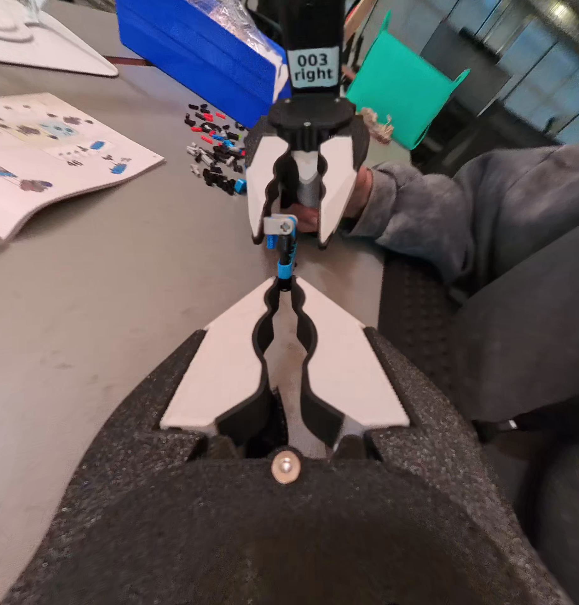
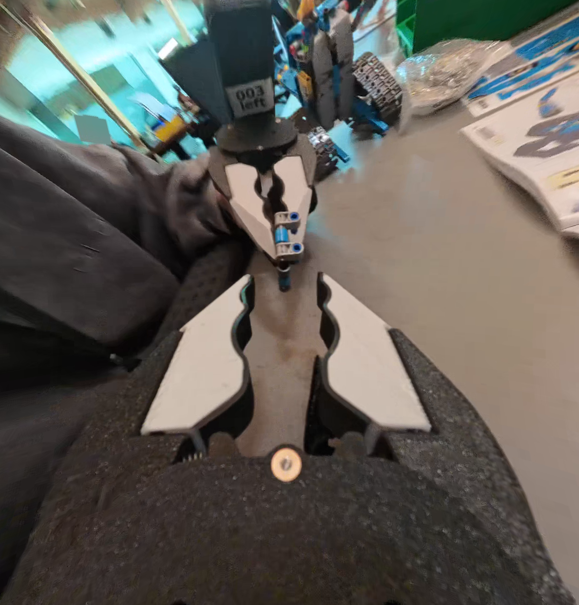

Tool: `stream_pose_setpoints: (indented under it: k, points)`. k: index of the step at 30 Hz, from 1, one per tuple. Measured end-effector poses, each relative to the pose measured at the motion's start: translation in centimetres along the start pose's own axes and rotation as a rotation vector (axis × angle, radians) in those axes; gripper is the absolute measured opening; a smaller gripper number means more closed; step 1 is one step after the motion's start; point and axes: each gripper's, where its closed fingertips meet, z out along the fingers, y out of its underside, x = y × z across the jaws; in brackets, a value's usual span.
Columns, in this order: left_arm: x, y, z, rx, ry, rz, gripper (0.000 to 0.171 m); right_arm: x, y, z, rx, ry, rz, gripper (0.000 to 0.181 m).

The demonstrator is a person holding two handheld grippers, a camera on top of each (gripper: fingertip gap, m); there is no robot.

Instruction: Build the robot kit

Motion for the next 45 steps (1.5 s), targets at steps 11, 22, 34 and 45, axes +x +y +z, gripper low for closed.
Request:
stream_pose_setpoints:
  k: [11,22,34,45]
  points:
    - [-0.4,-1.8,-0.2,0.121,0.024,-0.124,0.021,0.5,-1.7,-0.2,0.114,-0.017,0.174,0.006]
    - [0.3,-1.1,1.3,0.083,0.066,-0.154,0.006,-0.3,-1.9,0.7,0.167,-0.107,0.266,0.006]
    - [0.6,0.7,1.4,-0.020,0.122,-0.205,0.006,-0.4,0.2,1.2,0.037,-0.172,0.290,0.005]
    - [0.9,1.0,1.3,-0.035,0.145,-0.207,0.006,-0.7,0.5,1.3,0.018,-0.186,0.283,0.005]
